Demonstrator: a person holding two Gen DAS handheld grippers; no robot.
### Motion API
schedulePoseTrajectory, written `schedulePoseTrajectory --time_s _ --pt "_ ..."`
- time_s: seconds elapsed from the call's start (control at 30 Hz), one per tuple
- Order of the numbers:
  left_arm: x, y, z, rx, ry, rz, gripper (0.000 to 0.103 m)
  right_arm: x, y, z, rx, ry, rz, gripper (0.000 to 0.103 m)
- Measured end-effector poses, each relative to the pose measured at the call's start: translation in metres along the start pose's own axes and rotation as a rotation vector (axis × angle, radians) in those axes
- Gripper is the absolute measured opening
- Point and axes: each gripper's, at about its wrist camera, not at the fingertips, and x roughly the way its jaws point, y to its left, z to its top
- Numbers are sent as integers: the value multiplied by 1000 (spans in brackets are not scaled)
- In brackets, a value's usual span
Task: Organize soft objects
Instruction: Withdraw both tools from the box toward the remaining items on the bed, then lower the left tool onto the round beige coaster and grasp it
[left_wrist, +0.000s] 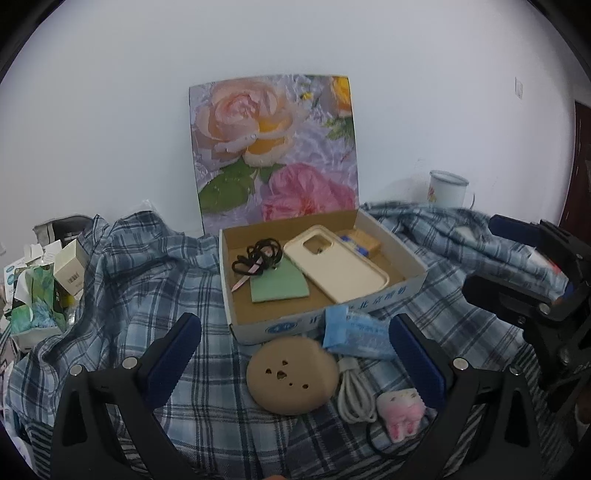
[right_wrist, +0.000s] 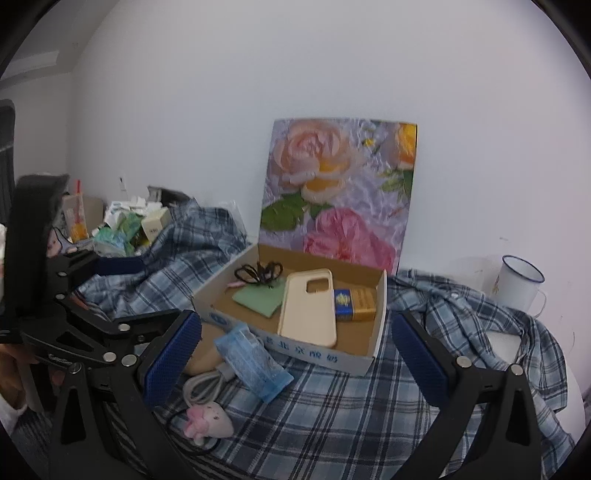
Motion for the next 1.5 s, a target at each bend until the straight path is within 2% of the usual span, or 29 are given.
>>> schedulePoseTrajectory --time_s 0.3,0.53,0.8,1.0,1.07,1.13,1.23,1.5 --pt "21 3 -15 -8 75 -4 103 22 1 -17 5 80 35 103" --pt "31 7 -22 -26 124 -8 103 40 4 -30 -20 161 26 103" --pt "47 12 -26 -58 201 -10 103 40 -8 -30 35 166 42 103" --pt "54 29 -19 -108 249 -56 103 40 -6 -31 39 173 59 103" --pt "60 33 -15 -94 283 -60 103 41 -6 -31 39 176 63 103" --pt "70 34 -17 -77 338 -131 103 41 -5 -32 39 177 69 103" --pt "85 30 -24 -58 411 -164 100 42 -6 -33 44 182 73 103" --pt "101 15 -22 8 446 -149 98 43 -7 -33 56 190 81 103"
